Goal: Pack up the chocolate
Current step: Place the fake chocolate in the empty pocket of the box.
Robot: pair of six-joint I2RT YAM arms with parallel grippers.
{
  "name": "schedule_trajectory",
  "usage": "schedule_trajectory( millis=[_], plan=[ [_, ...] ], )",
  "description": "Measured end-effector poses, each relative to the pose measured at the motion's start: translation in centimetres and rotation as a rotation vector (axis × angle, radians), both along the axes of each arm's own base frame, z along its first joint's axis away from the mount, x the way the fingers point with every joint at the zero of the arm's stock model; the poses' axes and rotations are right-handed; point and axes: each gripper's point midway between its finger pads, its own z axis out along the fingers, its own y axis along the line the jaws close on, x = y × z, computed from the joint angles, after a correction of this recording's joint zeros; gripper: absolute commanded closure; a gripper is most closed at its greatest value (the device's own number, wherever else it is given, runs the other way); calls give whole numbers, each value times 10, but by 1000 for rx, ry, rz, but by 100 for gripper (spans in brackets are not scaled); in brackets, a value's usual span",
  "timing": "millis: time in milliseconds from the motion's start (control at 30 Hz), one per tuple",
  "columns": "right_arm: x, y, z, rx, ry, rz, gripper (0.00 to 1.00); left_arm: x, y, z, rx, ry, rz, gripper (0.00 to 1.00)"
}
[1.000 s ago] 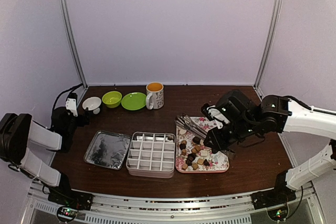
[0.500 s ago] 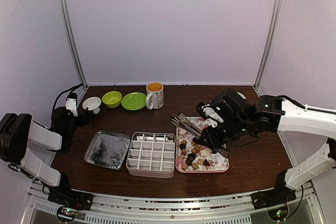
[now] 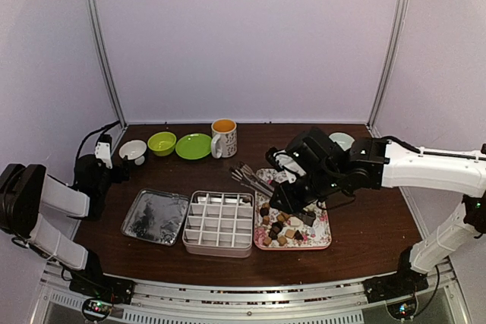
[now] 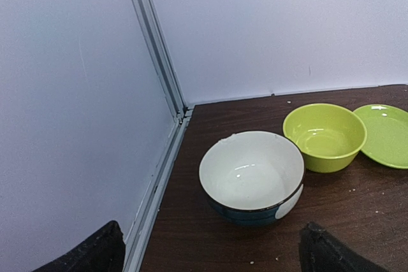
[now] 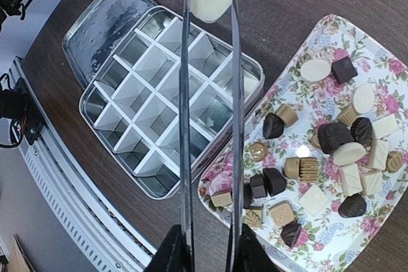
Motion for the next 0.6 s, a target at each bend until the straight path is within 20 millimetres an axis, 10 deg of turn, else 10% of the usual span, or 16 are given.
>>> schedule_trajectory(
  millis=[600],
  plan=[
    [0, 26, -53, -54, 95, 45, 67, 0, 0, 0, 0, 0, 0, 2]
  ],
)
